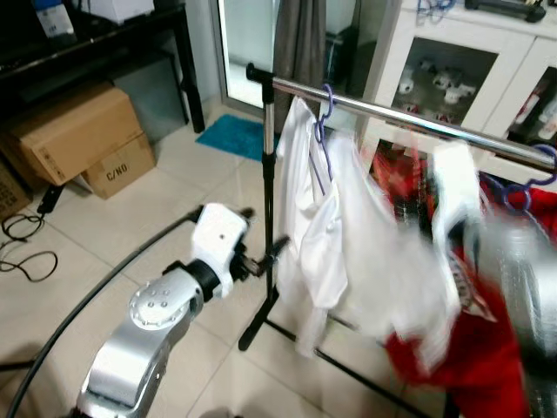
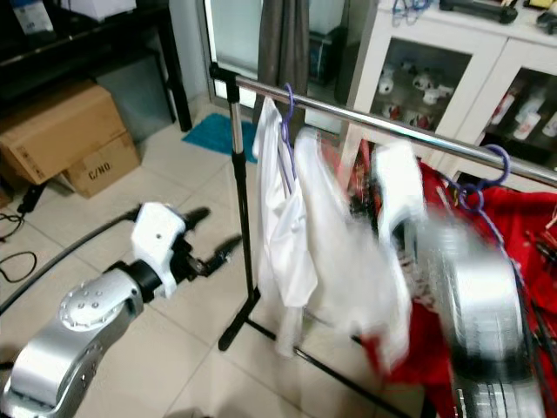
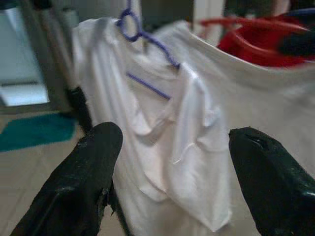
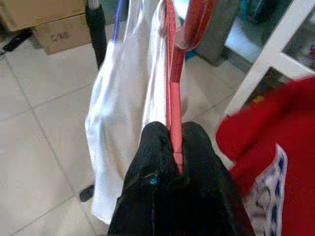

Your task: Hang hanger

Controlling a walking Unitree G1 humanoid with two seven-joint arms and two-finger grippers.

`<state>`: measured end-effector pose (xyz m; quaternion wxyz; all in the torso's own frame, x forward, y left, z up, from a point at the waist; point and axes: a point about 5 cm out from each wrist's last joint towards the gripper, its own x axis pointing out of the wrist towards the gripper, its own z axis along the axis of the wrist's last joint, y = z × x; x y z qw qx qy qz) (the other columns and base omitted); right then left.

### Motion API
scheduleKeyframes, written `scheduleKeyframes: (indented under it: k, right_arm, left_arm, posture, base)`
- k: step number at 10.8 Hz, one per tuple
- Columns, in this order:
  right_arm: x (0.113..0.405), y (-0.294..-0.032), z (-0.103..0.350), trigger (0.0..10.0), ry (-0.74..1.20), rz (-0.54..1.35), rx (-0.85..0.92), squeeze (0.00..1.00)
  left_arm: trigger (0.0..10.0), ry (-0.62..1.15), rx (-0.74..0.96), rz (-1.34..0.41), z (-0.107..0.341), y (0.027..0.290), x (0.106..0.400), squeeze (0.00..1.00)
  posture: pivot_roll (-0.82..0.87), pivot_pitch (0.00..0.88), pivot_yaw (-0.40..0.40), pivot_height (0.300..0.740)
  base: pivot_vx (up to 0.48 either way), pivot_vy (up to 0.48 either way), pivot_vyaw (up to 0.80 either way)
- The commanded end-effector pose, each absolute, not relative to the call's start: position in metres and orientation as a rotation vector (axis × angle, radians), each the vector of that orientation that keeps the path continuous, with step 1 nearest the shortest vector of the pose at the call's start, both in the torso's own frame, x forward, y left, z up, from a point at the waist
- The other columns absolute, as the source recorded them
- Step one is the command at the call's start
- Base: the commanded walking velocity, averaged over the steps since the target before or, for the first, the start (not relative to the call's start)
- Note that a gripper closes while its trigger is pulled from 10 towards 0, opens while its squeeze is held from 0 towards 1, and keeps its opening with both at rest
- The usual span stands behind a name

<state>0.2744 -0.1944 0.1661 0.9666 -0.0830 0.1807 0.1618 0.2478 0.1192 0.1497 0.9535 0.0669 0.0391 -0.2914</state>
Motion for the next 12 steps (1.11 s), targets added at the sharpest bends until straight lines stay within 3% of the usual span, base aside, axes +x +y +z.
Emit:
scheduleKeyframes:
  k: [1,3,5,7,11,12]
  right_arm:
    - [0.269,-0.188,0.174,10.0,0.254,0.311,-0.181,0.00]
    - [0.252,-0.186,0.154,10.0,0.227,0.214,-0.170,0.00]
    - [0.244,-0.177,0.147,10.0,0.167,0.177,-0.040,0.00]
    - [0.237,-0.169,0.137,10.0,0.156,0.187,-0.119,0.00]
    - [0.235,-0.164,0.141,10.0,0.129,0.318,-0.003,0.00]
    - [0.233,-0.160,0.143,10.0,0.109,0.390,0.007,0.00]
  left_arm:
    - [10.0,0.090,0.140,-0.557,0.145,0.123,0.247,0.00]
    - [10.0,0.099,0.130,-0.521,0.141,0.126,0.246,0.00]
    - [10.0,0.102,0.133,-0.509,0.140,0.128,0.246,0.00]
    - [10.0,0.103,0.139,-0.507,0.140,0.128,0.244,0.00]
    - [10.0,0.100,0.165,-0.528,0.142,0.129,0.244,0.00]
    - [10.0,0.073,0.099,-0.579,0.148,0.128,0.246,0.00]
  posture:
    - [0.06,0.017,0.023,0.740]
    - [0.06,0.019,0.017,0.740]
    - [0.06,0.027,0.012,0.740]
    - [0.07,0.033,0.006,0.740]
    - [0.07,0.033,0.003,0.740]
    - [0.07,0.030,0.002,0.740]
  base:
    - [0.000,0.000,0.00]
    - [-0.135,0.000,0.00]
    - [-0.309,0.000,0.00]
    - [-0.311,0.000,0.00]
    - [-0.149,0.000,0.00]
    - [0.000,0.000,0.00]
